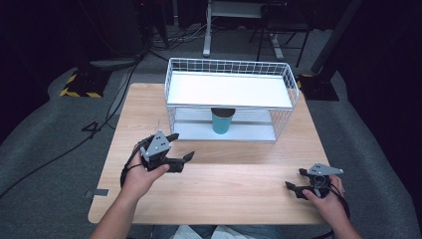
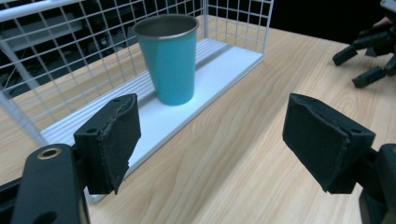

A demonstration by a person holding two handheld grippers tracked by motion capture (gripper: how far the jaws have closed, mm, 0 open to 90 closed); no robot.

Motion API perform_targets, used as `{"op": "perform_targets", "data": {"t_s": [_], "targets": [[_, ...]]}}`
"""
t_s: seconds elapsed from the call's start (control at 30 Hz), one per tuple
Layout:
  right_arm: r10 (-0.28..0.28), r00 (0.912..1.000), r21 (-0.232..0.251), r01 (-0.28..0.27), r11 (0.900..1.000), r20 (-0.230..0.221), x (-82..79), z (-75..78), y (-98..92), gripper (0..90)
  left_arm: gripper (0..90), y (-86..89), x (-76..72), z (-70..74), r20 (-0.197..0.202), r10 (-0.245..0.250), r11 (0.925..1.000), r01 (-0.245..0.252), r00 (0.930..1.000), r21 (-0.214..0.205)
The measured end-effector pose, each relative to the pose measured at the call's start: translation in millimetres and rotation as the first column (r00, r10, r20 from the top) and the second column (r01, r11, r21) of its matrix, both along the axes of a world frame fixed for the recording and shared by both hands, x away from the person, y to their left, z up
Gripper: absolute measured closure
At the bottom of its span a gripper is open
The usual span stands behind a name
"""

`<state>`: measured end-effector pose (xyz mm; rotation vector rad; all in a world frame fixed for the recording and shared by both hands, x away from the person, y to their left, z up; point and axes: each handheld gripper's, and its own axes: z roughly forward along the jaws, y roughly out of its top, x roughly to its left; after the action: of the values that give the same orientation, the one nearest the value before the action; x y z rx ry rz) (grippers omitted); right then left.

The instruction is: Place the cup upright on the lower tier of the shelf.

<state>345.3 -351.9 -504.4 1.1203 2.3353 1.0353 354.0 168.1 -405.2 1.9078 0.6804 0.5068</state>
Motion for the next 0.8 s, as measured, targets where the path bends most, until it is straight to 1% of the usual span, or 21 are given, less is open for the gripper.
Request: {"op": "perform_targets", "data": {"t_s": [0.03,0.07,0.1,0.23,0.33,0.4,0.47,0.57,0.63,0.7,0.8], "targets": [[0.0,1.0,0.0,0.0,1.0,0.0,0.0,0.0,0.0,18.2,19.7,3.9,-3.4,-0.5,-0.005,0.001,0.9998,-0.001,1.0,0.021],[0.0,1.0,0.0,0.0,1.0,0.0,0.0,0.0,0.0,18.2,19.7,3.9,-3.4,-0.5,-0.005,0.001,0.9998,-0.001,1.0,0.021],[0.0,1.0,0.0,0.0,1.0,0.0,0.0,0.0,0.0,18.2,19.4,9.9,-7.7,-1.4,-0.007,-0.005,0.9988,0.005,1.0,0.049],[0.0,1.0,0.0,0.0,1.0,0.0,0.0,0.0,0.0,18.2,19.3,20.2,-15.6,-6.4,-0.037,-0.004,0.9989,0.006,0.9993,0.048],[0.0,1.0,0.0,0.0,1.0,0.0,0.0,0.0,0.0,18.2,19.3,28.0,-21.1,-12.5,-0.05,0.0,0.9986,0.003,0.9988,0.053],[0.0,1.0,0.0,0.0,1.0,0.0,0.0,0.0,0.0,18.2,20.5,36.2,-24.3,-18.2,-0.054,0.01,0.9976,-0.007,0.9985,0.069],[0.0,1.0,0.0,0.0,1.0,0.0,0.0,0.0,0.0,18.2,21.1,41.0,-26.5,-21.5,-0.065,0.02,0.9978,-0.016,0.9977,0.065],[0.0,1.0,0.0,0.0,1.0,0.0,0.0,0.0,0.0,18.2,21.1,50.4,-33.1,-27.0,-0.08,0.049,0.9975,-0.045,0.9956,0.054],[0.0,1.0,0.0,0.0,1.0,0.0,0.0,0.0,0.0,18.2,21.7,55.6,-37.3,-31.1,-0.105,0.059,0.9974,-0.054,0.9928,0.047],[0.0,1.0,0.0,0.0,1.0,0.0,0.0,0.0,0.0,18.2,21.3,61.5,-41.4,-36.0,-0.111,0.053,0.9962,-0.045,0.9924,0.074],[0.0,1.0,0.0,0.0,1.0,0.0,0.0,0.0,0.0,18.2,21.3,70.1,-44.2,-44.5,-0.128,0.071,0.995,-0.061,0.9893,0.079]]}}
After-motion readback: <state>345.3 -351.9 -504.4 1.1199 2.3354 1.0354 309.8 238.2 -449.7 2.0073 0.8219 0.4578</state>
